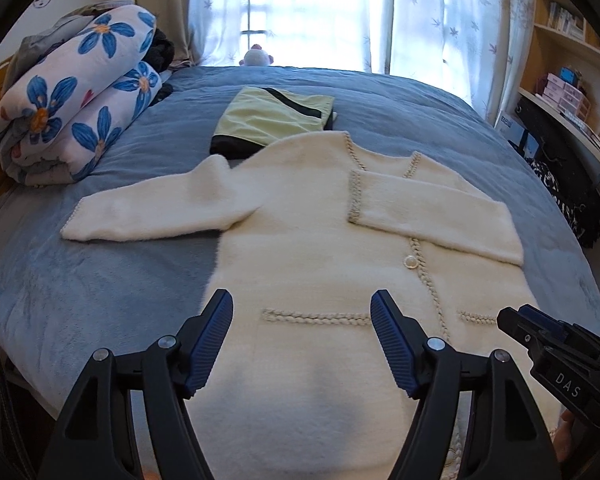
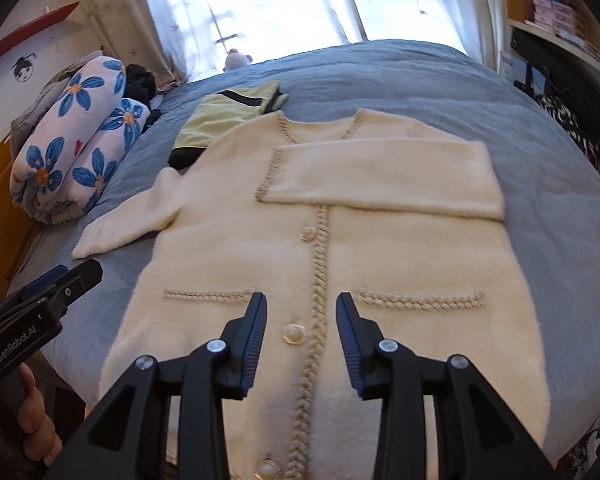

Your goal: Fold large clothes

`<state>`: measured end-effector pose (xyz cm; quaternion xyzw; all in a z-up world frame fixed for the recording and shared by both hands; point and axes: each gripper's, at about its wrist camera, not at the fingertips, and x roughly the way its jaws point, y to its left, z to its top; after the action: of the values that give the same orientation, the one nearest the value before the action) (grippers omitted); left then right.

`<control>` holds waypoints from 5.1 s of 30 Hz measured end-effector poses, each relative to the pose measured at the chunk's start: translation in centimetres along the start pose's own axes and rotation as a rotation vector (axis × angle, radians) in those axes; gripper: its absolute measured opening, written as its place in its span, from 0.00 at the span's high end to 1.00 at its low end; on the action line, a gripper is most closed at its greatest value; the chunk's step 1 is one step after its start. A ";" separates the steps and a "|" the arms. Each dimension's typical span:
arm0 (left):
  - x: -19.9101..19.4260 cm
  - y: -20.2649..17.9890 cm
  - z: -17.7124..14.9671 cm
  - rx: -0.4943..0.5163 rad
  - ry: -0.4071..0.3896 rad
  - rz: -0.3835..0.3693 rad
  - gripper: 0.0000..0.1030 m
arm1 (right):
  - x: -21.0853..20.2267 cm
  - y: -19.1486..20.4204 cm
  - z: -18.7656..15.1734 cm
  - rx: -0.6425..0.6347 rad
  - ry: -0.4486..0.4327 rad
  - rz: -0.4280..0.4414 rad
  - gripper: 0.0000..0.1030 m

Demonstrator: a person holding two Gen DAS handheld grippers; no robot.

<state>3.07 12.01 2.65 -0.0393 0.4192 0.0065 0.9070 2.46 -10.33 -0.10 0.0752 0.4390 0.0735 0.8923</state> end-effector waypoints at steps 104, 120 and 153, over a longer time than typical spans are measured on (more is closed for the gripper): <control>19.8 1.0 4.6 0.018 0.244 -0.229 0.39 | 13.5 -3.9 3.6 0.254 0.092 0.057 0.65; 14.4 4.7 3.8 0.005 0.165 -0.151 0.39 | 13.3 1.0 3.8 0.095 0.099 0.075 0.65; 15.3 13.0 0.9 -0.150 0.178 -0.073 0.39 | 11.8 5.5 14.4 -0.159 -0.143 0.060 0.91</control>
<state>13.10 24.72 -9.31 -0.1228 0.4946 0.0013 0.8604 20.69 -3.66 0.59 0.0223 0.3643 0.1292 0.9220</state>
